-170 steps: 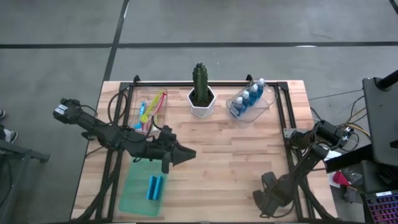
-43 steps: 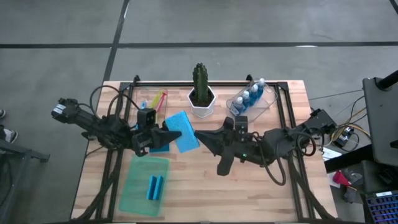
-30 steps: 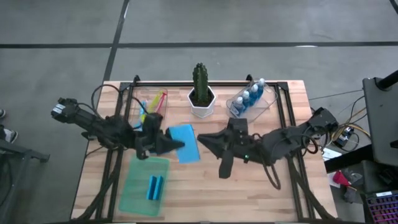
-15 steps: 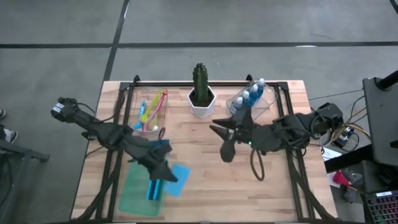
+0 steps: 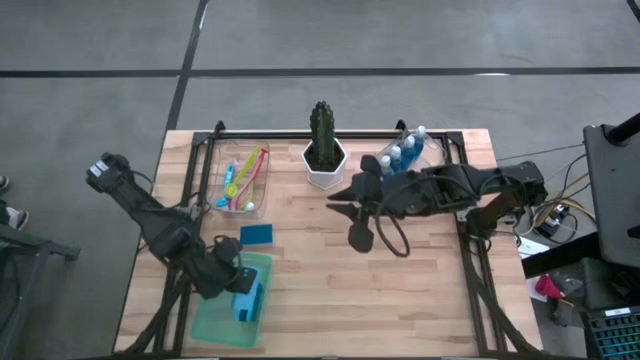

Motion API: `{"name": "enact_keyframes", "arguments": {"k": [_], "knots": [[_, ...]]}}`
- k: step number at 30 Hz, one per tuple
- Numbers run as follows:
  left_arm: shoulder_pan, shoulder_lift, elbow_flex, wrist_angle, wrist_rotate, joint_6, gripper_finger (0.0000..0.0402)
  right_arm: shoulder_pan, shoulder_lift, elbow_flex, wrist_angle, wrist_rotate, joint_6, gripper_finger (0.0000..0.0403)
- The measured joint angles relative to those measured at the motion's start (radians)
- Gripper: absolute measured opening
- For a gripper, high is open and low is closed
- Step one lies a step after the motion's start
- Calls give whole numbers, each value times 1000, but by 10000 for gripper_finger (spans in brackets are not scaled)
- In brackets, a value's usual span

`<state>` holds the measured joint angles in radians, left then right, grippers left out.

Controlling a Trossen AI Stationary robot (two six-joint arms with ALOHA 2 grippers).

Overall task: Pick & Place Kitchen Sink Supplies
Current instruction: Put the sponge into the green bin

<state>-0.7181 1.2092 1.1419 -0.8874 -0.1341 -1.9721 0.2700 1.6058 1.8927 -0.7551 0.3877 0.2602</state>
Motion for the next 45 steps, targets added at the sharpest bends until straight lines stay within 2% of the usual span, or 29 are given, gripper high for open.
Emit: {"name": "enact_keyframes", "arguments": {"k": [8, 12, 17, 20, 24, 36, 45], "knots": [[-76, 23, 0, -207, 45, -188, 40, -35, 0, 0, -11, -7, -110, 58], [-83, 53, 0, -262, 175, -203, 39, -48, 0, 0, -24, -6, -108, 52], [-82, 106, -7, -319, 181, -198, 39, -62, 0, 0, -28, -6, -124, 48], [-82, 136, -36, -305, 199, -166, 39, -66, 0, 0, -27, -4, -129, 48], [-83, 174, -80, -236, 297, -153, 39, -70, 0, 0, -27, -5, -130, 47], [-74, 228, -220, 25, 278, -157, 39, -83, 0, 0, -27, -5, -133, 48], [-60, 239, -250, 68, 278, -209, 39, -88, 0, 0, -26, -5, -133, 43]]}}
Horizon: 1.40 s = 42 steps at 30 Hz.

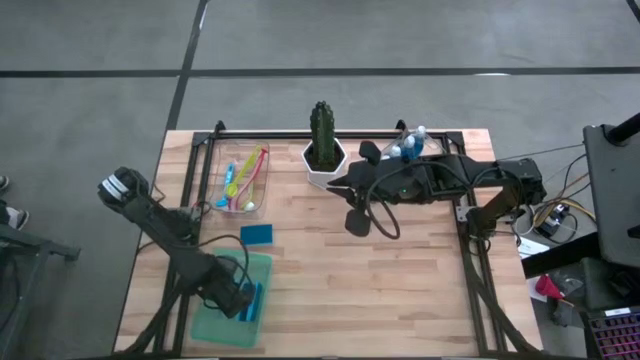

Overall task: Pick & Place Kitchen Sink Supplies
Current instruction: Put the sponge into the green bin

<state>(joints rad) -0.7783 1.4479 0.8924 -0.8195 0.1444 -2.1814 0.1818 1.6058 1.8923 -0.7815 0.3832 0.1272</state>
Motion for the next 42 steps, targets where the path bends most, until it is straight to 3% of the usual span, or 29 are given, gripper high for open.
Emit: {"name": "enact_keyframes", "arguments": {"k": [25, 42], "knots": [[23, 0, -32, 70, 1, -52, 42, 0, 0, 0, 0, 0, -27, 44], [24, -4, -7, 87, 21, -72, 122, -6, 0, -12, 0, 0, -31, 44]]}}
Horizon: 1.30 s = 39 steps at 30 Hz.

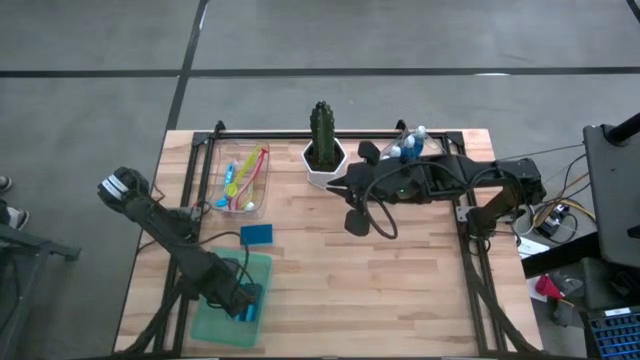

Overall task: Pick & Place Kitchen Sink Supplies
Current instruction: Put the sponge into the green bin

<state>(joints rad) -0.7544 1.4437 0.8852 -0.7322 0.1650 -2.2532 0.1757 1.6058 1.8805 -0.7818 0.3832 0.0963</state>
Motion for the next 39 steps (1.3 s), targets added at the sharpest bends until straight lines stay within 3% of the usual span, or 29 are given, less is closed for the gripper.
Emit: {"name": "enact_keyframes", "arguments": {"k": [12, 24, 32, 39], "knots": [[0, -12, 27, -12, 11, 5, 127, 0, 0, -18, 2, 0, -3, 43], [-1, -126, 35, -127, 22, -1, 126, 0, -3, -18, -12, -20, -18, 44], [0, -233, 38, -136, -216, -25, 126, -6, -9, -19, -56, -105, 6, 36], [9, -316, 39, -123, -623, 24, 127, -7, -9, -26, -83, -147, 9, 33]]}}
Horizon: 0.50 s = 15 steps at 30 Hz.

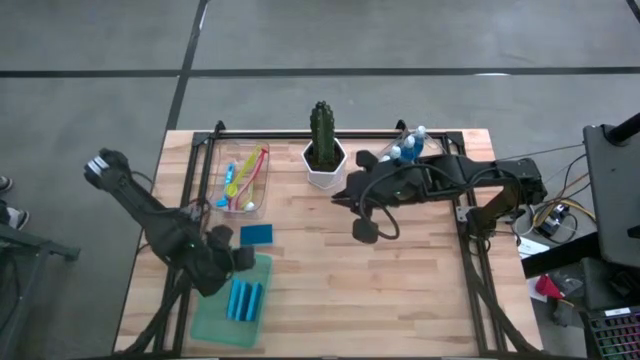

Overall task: Pick & Place Kitchen Sink Supplies
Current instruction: Put the sponge into the green bin

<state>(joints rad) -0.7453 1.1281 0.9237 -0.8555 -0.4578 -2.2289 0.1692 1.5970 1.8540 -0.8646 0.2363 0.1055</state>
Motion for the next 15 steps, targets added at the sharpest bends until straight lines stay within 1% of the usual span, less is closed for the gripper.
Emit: {"name": "enact_keyframes", "arguments": {"k": [2, 4, 7, 9, 11, 12, 13, 15], "knots": [[2, -23, 0, 31, -133, 63, 126, -3, 0, -9, 1, -60, 3, 33], [3, -44, 0, 36, -256, 84, 127, -4, 5, -16, 2, -121, 20, 33], [13, -59, 0, 46, -391, 127, 129, -4, 8, -25, 4, -138, 65, 33], [25, -67, 0, 82, -464, 182, 128, -4, 8, -25, 7, -139, 71, 33], [50, -72, 1, 119, -518, 239, 126, -4, 7, -25, 8, -136, 71, 33], [68, -74, 1, 137, -527, 267, 126, -5, 7, -25, 7, -135, 71, 33], [89, -75, 1, 159, -524, 302, 126, -4, 7, -25, 7, -133, 71, 33], [137, -78, 0, 217, -496, 433, 127, -4, 7, -25, 8, -133, 71, 33]]}}
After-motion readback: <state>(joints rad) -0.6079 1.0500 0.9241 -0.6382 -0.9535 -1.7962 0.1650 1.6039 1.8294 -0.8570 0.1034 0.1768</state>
